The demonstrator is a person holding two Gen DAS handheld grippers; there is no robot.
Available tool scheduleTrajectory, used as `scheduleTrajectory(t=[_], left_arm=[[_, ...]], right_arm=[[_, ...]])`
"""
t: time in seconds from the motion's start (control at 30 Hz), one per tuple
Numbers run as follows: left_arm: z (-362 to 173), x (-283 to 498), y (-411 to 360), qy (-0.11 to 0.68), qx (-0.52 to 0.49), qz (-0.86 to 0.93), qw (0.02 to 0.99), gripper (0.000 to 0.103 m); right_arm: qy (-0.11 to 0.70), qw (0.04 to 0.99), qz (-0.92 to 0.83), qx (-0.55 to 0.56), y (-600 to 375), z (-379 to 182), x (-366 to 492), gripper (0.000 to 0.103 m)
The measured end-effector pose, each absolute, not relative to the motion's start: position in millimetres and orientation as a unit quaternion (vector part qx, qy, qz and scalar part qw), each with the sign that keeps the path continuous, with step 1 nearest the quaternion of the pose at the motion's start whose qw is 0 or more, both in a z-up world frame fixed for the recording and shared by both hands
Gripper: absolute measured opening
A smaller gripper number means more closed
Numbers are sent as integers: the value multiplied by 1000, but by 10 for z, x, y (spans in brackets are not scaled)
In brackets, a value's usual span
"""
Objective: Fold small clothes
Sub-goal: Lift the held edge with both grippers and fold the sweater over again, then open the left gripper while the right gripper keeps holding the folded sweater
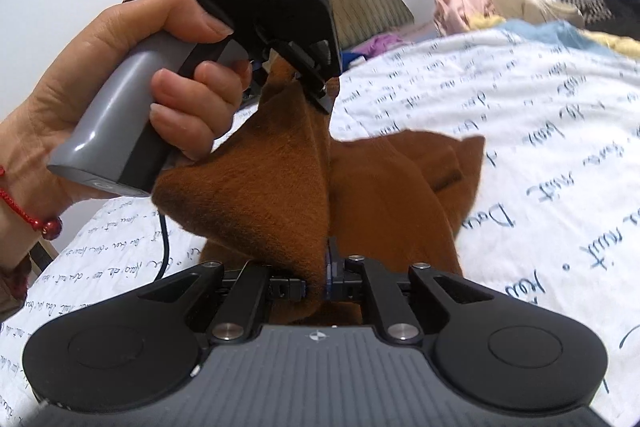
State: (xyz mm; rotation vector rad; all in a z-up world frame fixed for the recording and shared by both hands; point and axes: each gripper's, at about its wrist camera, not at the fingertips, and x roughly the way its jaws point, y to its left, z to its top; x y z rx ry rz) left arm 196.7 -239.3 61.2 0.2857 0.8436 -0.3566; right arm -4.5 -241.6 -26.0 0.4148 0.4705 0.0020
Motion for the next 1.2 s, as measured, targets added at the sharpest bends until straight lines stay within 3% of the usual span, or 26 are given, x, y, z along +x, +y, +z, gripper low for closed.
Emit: scheduleTrajectory(t=[0.17, 0.27, 0.3, 0.33, 0.4, 0.63, 0.8, 1.07, 1.2], left_arm=[[523, 1976, -2489, 405, 120, -204, 883, 15], [538, 1982, -2502, 402, 114, -216, 882, 25], [552, 1989, -2487, 401, 109, -220, 883, 37], [568, 1994, -2467, 397, 102, -220, 885, 58], [633, 1974, -2383, 373, 92, -208, 900, 83], [838, 1864, -1942, 319, 106, -179, 924, 84], [709, 1447, -1367, 299, 123, -185, 928, 84], [354, 516, -591, 267, 176, -237, 917, 84], [229, 170, -526, 243, 223, -262, 907, 84]], right_arm=[[242, 947, -3, 213, -2469, -314, -43, 19], [249, 943, -5, 221, -2509, -349, -32, 20], [252, 942, -6, 223, -2520, -362, -28, 21], [254, 940, -8, 227, -2527, -372, -29, 21], [257, 938, -7, 233, -2551, -391, -26, 22], [260, 934, -6, 247, -2644, -386, -44, 31], [253, 926, 4, 279, -2828, -337, -113, 42], [270, 883, 44, 382, -3253, -368, -22, 43], [278, 883, 49, 375, -3250, -339, 32, 44]])
